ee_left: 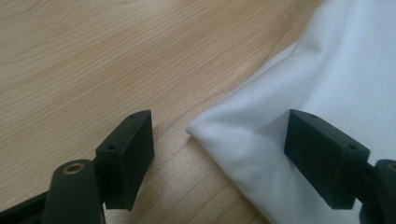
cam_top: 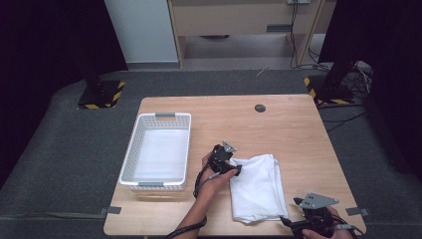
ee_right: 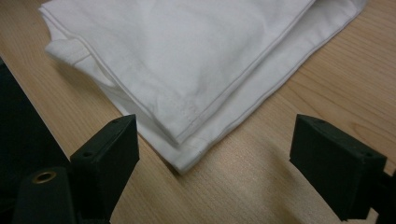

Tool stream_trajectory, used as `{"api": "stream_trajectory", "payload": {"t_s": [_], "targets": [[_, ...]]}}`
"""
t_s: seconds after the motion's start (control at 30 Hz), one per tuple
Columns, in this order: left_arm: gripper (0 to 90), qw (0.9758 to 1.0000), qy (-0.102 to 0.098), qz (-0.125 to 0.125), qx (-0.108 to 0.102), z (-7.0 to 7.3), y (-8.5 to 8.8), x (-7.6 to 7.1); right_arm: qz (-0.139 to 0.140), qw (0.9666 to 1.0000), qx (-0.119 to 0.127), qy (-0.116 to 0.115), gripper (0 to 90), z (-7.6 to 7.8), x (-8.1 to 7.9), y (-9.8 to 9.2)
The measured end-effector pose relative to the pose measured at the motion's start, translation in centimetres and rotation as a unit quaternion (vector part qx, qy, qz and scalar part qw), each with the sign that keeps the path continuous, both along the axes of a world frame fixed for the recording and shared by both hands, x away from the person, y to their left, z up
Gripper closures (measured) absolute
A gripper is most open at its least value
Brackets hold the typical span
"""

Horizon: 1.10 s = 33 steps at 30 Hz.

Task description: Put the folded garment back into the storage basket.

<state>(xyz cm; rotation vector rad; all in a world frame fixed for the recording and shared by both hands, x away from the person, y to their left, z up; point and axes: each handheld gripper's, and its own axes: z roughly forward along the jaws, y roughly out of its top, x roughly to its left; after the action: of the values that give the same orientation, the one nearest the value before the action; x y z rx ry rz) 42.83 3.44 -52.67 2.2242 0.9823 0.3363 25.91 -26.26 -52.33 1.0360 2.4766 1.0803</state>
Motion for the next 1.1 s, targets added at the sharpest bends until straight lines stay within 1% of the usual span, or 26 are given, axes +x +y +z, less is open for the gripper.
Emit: {"api": "stream_trajectory", "payload": {"t_s": [0.1, 0.13, 0.17, 0.27, 0.47, 0.57, 0.7, 0.77, 0.87, 1.0, 1.03, 1.1], "targets": [[27.8, 1.0, -0.005, -0.006, -0.006, 0.0, 0.1, -0.2, 0.001, 1.0, -0.002, 0.0, 16.2, 0.0, 0.0, 0.0], [32.2, 0.9999, -0.004, -0.013, -0.009, 0.0, 0.0, -0.4, 0.001, 1.0, -0.003, 0.0, 16.7, 0.0, 0.0, 0.0], [39.1, 0.9998, -0.004, -0.018, -0.011, 0.1, -0.1, -0.5, 0.001, 1.0, -0.003, 0.0, 16.9, 0.0, 0.0, 0.1], [49.7, 0.9997, -0.002, -0.02, -0.016, 0.1, -0.2, -0.8, 0.003, 1.0, -0.006, 0.001, 17.7, -0.2, 0.0, 0.1], [64.4, 0.9995, 0.005, -0.02, -0.023, 0.2, -0.5, -1.2, 0.007, 0.9999, -0.009, 0.004, 20.3, -0.6, -0.4, 0.2], [65.3, 0.9996, 0.006, -0.015, -0.024, 0.2, -0.5, -1.3, 0.008, 0.9999, -0.011, 0.006, 21.5, -0.8, -0.5, 0.2], [66.3, 0.9996, 0.004, -0.011, -0.026, 0.2, -0.6, -1.3, 0.011, 0.9998, -0.016, 0.002, 22.5, -0.9, -0.6, 0.3], [66.9, 0.9996, 0.004, -0.01, -0.028, 0.1, -0.6, -1.4, 0.012, 0.9998, -0.015, 0.002, 23.8, -0.9, -0.5, 0.5], [67.0, 0.9996, 0.003, -0.009, -0.028, 0.1, -0.6, -1.4, 0.02, 0.9995, -0.021, -0.01, 26.3, -1.0, -0.4, 1.1], [67.6, 0.9995, 0.002, -0.008, -0.03, 0.1, -0.6, -1.5, 0.026, 0.9993, -0.019, -0.017, 40.3, -0.9, -0.2, 1.8], [67.6, 0.9995, 0.001, -0.008, -0.03, 0.1, -0.6, -1.5, 0.028, 0.9993, -0.019, -0.018, 46.4, -0.8, -0.1, 2.0], [67.6, 0.9995, 0.001, -0.008, -0.031, 0.1, -0.6, -1.5, 0.034, 0.9991, -0.018, -0.02, 52.4, -0.8, 0.0, 2.3]]}}
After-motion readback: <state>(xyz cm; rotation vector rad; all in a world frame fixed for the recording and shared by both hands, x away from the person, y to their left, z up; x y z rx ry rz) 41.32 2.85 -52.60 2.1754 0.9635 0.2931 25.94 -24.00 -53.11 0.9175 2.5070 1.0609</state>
